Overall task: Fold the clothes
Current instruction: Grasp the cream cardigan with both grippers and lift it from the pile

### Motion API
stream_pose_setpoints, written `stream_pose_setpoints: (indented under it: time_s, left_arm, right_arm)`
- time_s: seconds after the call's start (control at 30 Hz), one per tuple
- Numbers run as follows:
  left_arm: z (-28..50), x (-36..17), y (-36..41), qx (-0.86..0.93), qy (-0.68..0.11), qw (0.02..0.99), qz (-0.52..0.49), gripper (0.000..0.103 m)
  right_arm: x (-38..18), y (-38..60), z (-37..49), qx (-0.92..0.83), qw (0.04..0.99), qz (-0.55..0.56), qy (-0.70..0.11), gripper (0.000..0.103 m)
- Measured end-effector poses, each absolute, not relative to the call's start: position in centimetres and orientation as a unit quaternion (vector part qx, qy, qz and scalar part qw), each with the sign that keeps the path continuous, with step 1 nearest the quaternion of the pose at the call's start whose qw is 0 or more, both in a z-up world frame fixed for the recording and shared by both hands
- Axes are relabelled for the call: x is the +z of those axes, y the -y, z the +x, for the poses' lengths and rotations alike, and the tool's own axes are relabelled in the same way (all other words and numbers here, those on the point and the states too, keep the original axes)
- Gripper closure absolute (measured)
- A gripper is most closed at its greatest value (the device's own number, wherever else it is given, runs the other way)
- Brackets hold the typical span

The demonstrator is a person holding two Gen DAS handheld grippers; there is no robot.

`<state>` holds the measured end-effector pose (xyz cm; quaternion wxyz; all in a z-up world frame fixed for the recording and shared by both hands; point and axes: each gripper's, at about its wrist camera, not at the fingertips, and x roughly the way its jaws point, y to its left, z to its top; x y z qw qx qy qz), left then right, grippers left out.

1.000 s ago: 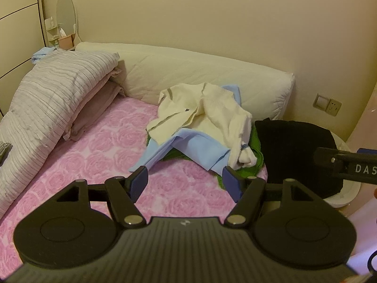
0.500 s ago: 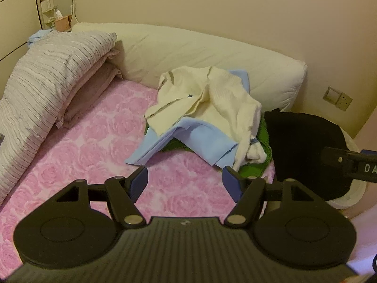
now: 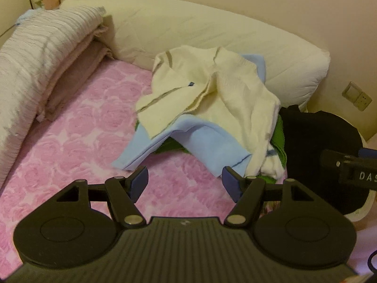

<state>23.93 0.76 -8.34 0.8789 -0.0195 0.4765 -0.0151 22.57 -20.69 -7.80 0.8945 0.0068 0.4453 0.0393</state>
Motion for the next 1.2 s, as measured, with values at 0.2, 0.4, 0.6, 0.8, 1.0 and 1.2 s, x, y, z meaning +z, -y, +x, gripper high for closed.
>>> stream_pose_setpoints:
  time_s: [0.2,0.4,0.6,0.8,1.0,1.2]
  left_arm:
    - [29.9,-10.8,0.5,-0.011,-0.482,0.876,-0.008,0.038]
    - [35.6,-13.8,1.1,-0.029,-0.489,0.872,0.004,0.038]
    - [41.1,-16.9,1.8,-0.046,-0.498,0.866,0.022,0.038]
    - [44.8,-20.5,2.1,-0.060,-0.504,0.861,0.019,0.038]
    - [48.4,-24.1,2.4,-0.073,-0.512,0.856,0.012,0.038]
    - [49.6,-26.5,2.1,-0.077,-0.512,0.856,0.020,0.072]
  right_arm:
    - [-10.0,21.9,28.1,0.047,0.897,0.025,-0.439,0.000]
    - [-13.3,23.5,34.1,0.055,0.866,0.066,-0.493,0.000]
    - [-16.6,24.0,39.0,0.055,0.846,0.066,-0.526,0.003]
    - [-20.0,25.1,42.3,0.054,0.829,0.122,-0.543,0.004]
    - [-22.7,26.0,44.4,0.046,0.824,0.181,-0.535,0.004]
    - [-24.6,27.4,46.2,0.024,0.825,0.246,-0.508,0.009]
